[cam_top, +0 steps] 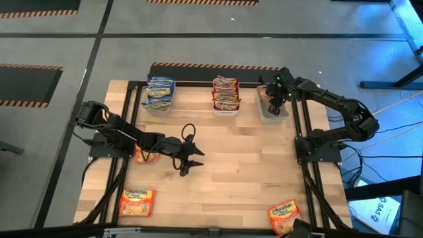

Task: Sort Maruchan noodles
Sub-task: Put the orange noodle pack into the gray bin

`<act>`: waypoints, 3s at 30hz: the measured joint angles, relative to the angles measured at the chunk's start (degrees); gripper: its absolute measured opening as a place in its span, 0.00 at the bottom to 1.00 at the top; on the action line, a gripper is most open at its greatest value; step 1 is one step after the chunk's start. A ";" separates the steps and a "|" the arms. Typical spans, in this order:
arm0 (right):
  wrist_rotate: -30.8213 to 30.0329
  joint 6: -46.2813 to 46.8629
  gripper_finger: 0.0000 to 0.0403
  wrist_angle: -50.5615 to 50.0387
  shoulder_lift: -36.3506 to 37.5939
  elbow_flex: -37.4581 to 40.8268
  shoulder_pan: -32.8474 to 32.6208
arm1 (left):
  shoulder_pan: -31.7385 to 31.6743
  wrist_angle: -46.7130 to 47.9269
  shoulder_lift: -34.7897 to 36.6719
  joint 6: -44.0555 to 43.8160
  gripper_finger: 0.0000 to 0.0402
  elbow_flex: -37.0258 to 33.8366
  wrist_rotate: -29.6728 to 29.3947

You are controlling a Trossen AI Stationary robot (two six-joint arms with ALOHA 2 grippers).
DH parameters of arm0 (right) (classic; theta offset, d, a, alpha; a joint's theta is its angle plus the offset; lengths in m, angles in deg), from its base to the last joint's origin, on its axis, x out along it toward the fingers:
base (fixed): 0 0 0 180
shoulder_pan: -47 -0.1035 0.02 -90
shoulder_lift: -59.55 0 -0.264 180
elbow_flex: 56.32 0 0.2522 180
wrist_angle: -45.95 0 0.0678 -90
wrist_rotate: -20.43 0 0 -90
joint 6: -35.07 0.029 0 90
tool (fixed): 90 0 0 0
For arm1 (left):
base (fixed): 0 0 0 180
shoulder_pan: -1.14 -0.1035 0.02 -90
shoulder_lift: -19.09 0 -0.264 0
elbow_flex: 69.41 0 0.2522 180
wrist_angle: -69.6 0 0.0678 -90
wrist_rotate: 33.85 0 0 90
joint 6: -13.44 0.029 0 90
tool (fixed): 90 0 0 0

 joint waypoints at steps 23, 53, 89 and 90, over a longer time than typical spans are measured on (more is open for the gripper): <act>4.12 -5.07 0.27 8.92 -0.82 -0.07 -4.92 | 0.04 -1.27 0.00 -0.04 0.53 0.00 -0.20; 1.54 -3.00 0.42 18.22 -13.89 -2.75 4.12 | -0.02 -1.29 0.00 -2.99 0.53 0.00 -0.22; -16.78 16.26 0.56 -4.70 -1.20 -11.37 -12.72 | -0.02 -1.29 0.00 -2.79 0.53 0.00 0.26; -15.95 18.89 0.56 -6.28 0.27 -11.37 -14.90 | -0.02 -1.29 0.00 -2.85 0.53 0.00 0.26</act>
